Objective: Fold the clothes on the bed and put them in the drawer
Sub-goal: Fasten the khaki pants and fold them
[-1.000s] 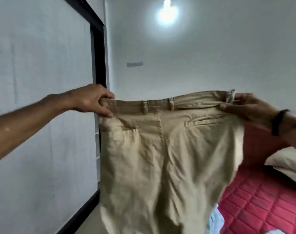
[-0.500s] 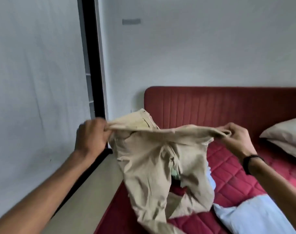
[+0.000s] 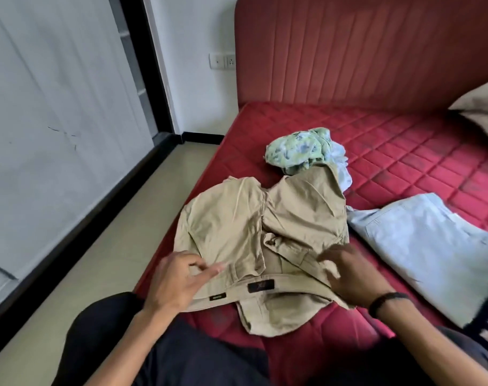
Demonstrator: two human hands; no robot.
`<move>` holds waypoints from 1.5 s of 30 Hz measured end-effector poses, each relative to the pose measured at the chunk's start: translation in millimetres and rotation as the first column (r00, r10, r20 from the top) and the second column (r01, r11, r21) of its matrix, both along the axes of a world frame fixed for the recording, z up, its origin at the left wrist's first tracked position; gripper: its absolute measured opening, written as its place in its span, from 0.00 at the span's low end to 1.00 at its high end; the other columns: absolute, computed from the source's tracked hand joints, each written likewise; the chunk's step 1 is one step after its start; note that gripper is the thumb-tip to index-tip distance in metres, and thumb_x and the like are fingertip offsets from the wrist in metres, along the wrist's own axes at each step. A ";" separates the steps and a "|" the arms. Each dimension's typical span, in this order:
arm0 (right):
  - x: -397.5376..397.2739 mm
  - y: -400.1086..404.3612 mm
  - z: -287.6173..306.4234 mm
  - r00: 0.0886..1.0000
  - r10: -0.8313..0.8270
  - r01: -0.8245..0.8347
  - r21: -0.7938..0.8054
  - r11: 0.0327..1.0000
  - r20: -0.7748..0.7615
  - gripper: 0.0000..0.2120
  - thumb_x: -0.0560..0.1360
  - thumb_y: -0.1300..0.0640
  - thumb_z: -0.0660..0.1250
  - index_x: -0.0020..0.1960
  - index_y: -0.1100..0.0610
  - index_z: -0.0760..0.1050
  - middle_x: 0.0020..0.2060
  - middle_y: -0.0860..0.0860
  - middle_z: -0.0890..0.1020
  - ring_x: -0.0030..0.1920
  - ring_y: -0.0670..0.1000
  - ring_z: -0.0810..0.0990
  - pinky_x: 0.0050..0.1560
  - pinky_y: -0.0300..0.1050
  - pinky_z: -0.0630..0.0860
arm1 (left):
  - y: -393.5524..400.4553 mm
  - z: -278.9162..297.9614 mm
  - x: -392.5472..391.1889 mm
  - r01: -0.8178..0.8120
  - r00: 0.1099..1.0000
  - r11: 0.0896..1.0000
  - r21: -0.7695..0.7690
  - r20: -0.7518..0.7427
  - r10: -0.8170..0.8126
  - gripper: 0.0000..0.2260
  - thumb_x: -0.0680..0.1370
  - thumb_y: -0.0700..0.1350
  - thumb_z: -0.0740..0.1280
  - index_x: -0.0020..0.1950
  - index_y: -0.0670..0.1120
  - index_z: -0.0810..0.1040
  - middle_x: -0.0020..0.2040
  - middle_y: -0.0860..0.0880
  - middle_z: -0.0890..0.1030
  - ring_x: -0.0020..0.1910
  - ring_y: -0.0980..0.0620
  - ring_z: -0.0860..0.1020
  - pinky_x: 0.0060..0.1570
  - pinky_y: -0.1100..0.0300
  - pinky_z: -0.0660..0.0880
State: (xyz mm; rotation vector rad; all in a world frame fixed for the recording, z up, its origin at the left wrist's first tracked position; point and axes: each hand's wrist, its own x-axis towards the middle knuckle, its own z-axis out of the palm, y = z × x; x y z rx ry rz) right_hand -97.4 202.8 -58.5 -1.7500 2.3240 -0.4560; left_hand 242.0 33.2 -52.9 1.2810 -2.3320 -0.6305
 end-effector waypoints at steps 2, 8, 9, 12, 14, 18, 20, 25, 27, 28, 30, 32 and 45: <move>25.1 -13.8 -7.0 0.986 0.153 -0.150 -0.066 0.987 0.058 0.15 0.73 0.47 0.72 0.58 0.49 0.83 0.53 0.46 0.83 0.55 0.48 0.80 0.58 0.43 0.76 | 9.2 -14.4 -26.9 0.097 0.995 0.993 0.067 0.030 -0.100 0.26 0.68 0.73 0.72 0.58 0.58 0.83 0.56 0.64 0.81 0.58 0.63 0.76 0.62 0.58 0.74; 41.7 -50.1 -24.8 0.988 0.147 -0.154 -0.159 0.975 -0.055 0.17 0.75 0.55 0.75 0.63 0.53 0.81 0.57 0.50 0.82 0.56 0.55 0.79 0.56 0.52 0.79 | 25.8 -60.2 -61.7 0.205 0.979 0.978 -0.045 0.016 -0.205 0.17 0.80 0.53 0.69 0.70 0.55 0.78 0.62 0.61 0.77 0.62 0.61 0.73 0.64 0.60 0.75; 43.2 -56.0 -24.2 0.988 0.130 -0.140 -0.133 0.981 -0.082 0.18 0.74 0.57 0.75 0.64 0.52 0.80 0.58 0.50 0.82 0.57 0.56 0.79 0.57 0.53 0.78 | 23.7 -58.0 -61.0 0.190 0.981 0.980 -0.065 -0.013 -0.192 0.15 0.81 0.51 0.69 0.68 0.54 0.80 0.61 0.61 0.79 0.61 0.62 0.75 0.64 0.61 0.75; 53.4 -75.0 -36.5 0.972 0.119 -0.133 -0.056 0.990 -0.200 0.22 0.74 0.59 0.68 0.67 0.48 0.76 0.59 0.50 0.80 0.58 0.58 0.77 0.55 0.55 0.77 | 14.0 -59.6 -60.1 0.167 0.981 0.984 -0.067 -0.083 -0.173 0.12 0.80 0.47 0.70 0.64 0.52 0.83 0.59 0.59 0.84 0.58 0.63 0.79 0.63 0.67 0.74; 56.9 -83.8 -36.5 0.972 0.089 -0.100 -0.042 0.994 -0.218 0.24 0.75 0.58 0.62 0.70 0.45 0.74 0.60 0.49 0.80 0.57 0.57 0.76 0.54 0.55 0.75 | 11.9 -59.0 -62.6 0.143 0.976 0.989 -0.045 -0.158 -0.149 0.10 0.81 0.45 0.71 0.61 0.50 0.84 0.55 0.58 0.85 0.55 0.63 0.81 0.59 0.66 0.77; 47.8 -90.5 -28.1 0.999 0.013 -0.022 -0.170 0.985 -0.049 0.12 0.80 0.50 0.64 0.61 0.44 0.81 0.47 0.48 0.81 0.48 0.57 0.80 0.43 0.51 0.77 | 7.9 -54.5 -65.8 0.072 0.948 0.996 0.060 -0.315 -0.050 0.05 0.82 0.42 0.68 0.53 0.50 0.83 0.43 0.60 0.85 0.43 0.61 0.83 0.41 0.65 0.77; 45.4 -85.4 -17.7 0.999 0.033 -0.031 -0.228 0.973 0.002 0.12 0.80 0.50 0.63 0.59 0.45 0.83 0.44 0.48 0.79 0.43 0.56 0.80 0.39 0.53 0.78 | 10.4 -51.2 -67.3 0.059 0.936 0.993 0.101 -0.352 -0.019 0.04 0.83 0.42 0.67 0.52 0.51 0.81 0.42 0.62 0.84 0.41 0.65 0.81 0.40 0.73 0.72; 72.1 -56.8 12.7 0.968 0.230 -0.252 -0.308 0.918 -0.105 0.11 0.81 0.55 0.64 0.61 0.48 0.81 0.43 0.48 0.77 0.42 0.52 0.79 0.37 0.49 0.79 | 14.2 -51.1 -64.9 0.080 0.919 0.996 0.030 -0.389 -0.062 0.05 0.83 0.48 0.67 0.56 0.52 0.81 0.45 0.64 0.83 0.41 0.66 0.80 0.39 0.72 0.72; 78.2 -47.3 7.6 0.948 0.292 -0.316 -0.246 0.916 -0.131 0.10 0.79 0.54 0.68 0.60 0.46 0.80 0.44 0.47 0.76 0.43 0.51 0.79 0.38 0.46 0.79 | 14.7 -51.5 -64.4 0.103 0.910 0.994 -0.036 -0.400 -0.109 0.07 0.84 0.51 0.66 0.57 0.51 0.81 0.47 0.60 0.83 0.44 0.60 0.82 0.40 0.63 0.77; 79.0 -45.4 2.9 0.941 0.310 -0.333 -0.212 0.919 -0.134 0.08 0.79 0.52 0.68 0.58 0.46 0.80 0.44 0.47 0.75 0.44 0.50 0.78 0.39 0.46 0.79 | 15.0 -51.7 -63.7 0.101 0.905 0.993 -0.067 -0.408 -0.120 0.07 0.84 0.51 0.65 0.57 0.51 0.81 0.47 0.59 0.83 0.45 0.57 0.82 0.42 0.59 0.79; 78.6 -45.0 -5.1 0.923 0.345 -0.370 -0.153 0.916 -0.169 0.07 0.80 0.49 0.65 0.52 0.48 0.81 0.45 0.47 0.73 0.45 0.50 0.75 0.41 0.50 0.79 | 16.6 -48.6 -63.7 0.061 0.886 0.990 -0.126 -0.450 -0.112 0.07 0.84 0.49 0.65 0.56 0.49 0.81 0.46 0.58 0.82 0.45 0.54 0.82 0.43 0.55 0.79; 79.2 -48.0 -11.4 0.903 0.367 -0.397 -0.110 0.911 -0.222 0.04 0.80 0.52 0.67 0.49 0.49 0.80 0.48 0.47 0.74 0.49 0.50 0.74 0.45 0.50 0.77 | 15.6 -48.7 -61.9 -0.011 0.868 0.991 -0.137 -0.494 -0.058 0.07 0.84 0.49 0.64 0.57 0.49 0.80 0.45 0.57 0.82 0.43 0.54 0.81 0.41 0.54 0.79; 95.7 -60.5 -24.9 0.863 0.428 -0.473 -0.135 0.871 -0.268 0.16 0.80 0.48 0.55 0.54 0.48 0.81 0.55 0.49 0.78 0.53 0.52 0.78 0.49 0.50 0.80 | 14.6 -47.3 -79.6 0.198 0.884 0.979 -0.051 -0.423 -0.201 0.04 0.82 0.49 0.69 0.51 0.49 0.80 0.45 0.58 0.81 0.46 0.54 0.81 0.44 0.55 0.78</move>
